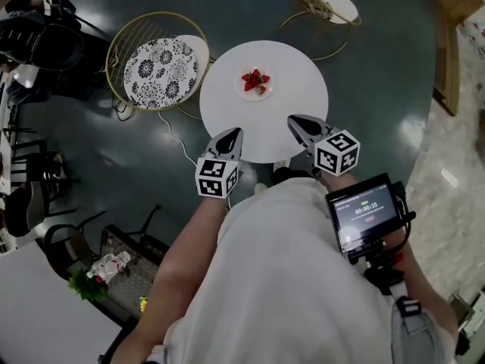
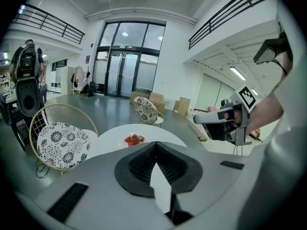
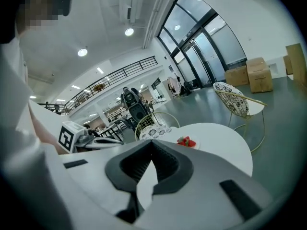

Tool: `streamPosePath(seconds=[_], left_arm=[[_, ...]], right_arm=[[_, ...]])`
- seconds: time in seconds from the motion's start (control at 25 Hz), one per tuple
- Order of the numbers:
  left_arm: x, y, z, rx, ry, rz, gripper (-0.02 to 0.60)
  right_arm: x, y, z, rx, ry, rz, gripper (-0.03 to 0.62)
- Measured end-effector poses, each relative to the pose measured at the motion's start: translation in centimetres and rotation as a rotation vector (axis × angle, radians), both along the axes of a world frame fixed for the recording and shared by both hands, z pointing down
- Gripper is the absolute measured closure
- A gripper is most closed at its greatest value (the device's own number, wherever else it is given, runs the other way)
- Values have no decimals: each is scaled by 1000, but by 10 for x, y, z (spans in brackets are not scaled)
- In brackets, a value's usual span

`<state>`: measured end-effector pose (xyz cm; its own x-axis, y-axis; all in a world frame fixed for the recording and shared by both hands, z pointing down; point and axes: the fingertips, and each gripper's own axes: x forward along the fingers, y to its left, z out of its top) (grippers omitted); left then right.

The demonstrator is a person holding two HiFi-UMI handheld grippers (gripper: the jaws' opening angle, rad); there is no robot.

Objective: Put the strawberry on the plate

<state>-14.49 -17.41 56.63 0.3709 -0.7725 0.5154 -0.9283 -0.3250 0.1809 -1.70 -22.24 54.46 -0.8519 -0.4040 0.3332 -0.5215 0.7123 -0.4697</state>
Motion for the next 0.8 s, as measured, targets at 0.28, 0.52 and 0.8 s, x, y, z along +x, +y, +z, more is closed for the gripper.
streamPosePath(seconds=[0.28,0.52,0.8], left_arm=[[-4,33,-18,34,25,8,574],[3,92,-34,62,78,29,574],[-2,89,-25,45,98,16,574]], right_arm=[[-1,23,-34,32,-37,-22,588],[16,86,-48,65,-19,-1,588],[14,86,-39,66,-1,-5,588]])
